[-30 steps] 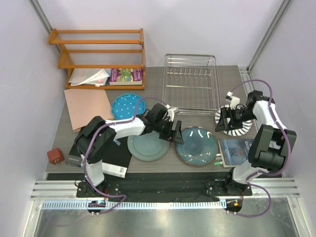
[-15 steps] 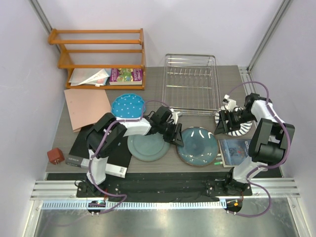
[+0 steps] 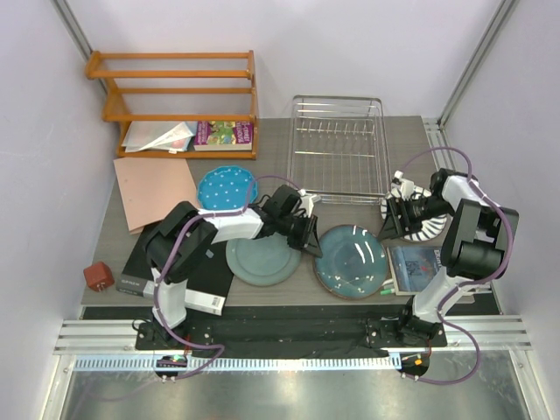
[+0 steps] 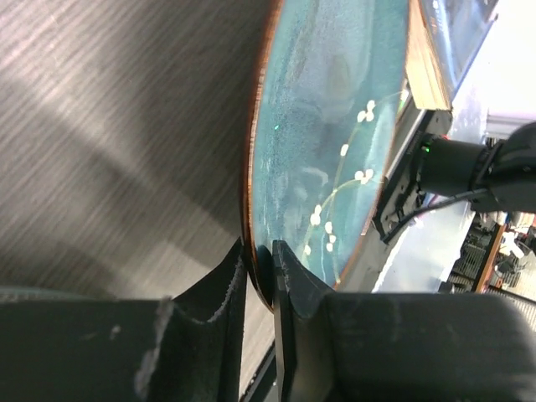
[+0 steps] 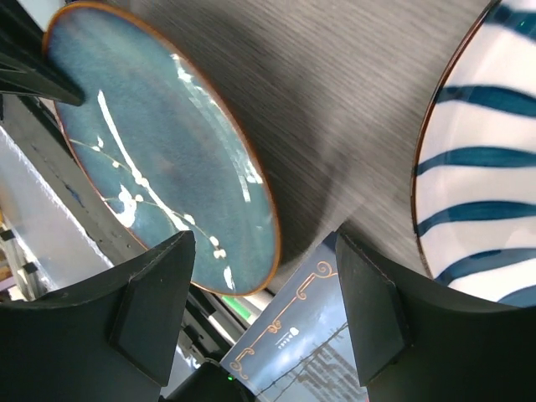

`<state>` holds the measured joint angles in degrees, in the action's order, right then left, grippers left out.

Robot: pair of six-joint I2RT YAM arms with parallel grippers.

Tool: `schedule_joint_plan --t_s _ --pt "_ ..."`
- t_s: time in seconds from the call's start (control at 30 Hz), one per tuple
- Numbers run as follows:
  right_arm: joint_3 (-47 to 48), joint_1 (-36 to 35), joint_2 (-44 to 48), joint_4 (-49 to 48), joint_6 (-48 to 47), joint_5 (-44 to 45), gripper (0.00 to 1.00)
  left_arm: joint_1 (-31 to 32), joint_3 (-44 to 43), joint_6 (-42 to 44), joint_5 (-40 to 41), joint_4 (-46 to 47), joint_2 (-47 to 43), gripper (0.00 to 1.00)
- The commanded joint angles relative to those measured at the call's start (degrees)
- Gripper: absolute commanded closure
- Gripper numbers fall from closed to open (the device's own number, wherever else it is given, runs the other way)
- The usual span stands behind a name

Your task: Load the plates into the dish rack

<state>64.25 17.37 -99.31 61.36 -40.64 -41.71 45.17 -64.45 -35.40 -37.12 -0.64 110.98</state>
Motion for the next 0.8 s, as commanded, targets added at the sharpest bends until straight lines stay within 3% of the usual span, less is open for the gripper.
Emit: schedule_joint_plan --t_s 0.0,0.23,0.5,0.77 --pt "2.7 0.2 -0.4 2.1 -4.2 -2.3 0.26 -2.1 1.9 2.1 -5.5 3.2 -4.6 0.91" --pt "4.7 -0.7 -1.9 6.4 -8.2 -5.7 0.27 -4.8 0.5 2.7 -14.7 5.0 -5.7 1.00" --pt "3.7 -6.9 -1.6 8.8 -15.2 -7.1 0.27 -5.5 -1.8 5.3 -19.9 5.2 -5.1 1.00" --pt "0.8 -11.7 -1.0 5.0 -14.8 -6.5 0.28 -7.0 -5.2 3.5 -24.8 7.9 -2.8 1.00"
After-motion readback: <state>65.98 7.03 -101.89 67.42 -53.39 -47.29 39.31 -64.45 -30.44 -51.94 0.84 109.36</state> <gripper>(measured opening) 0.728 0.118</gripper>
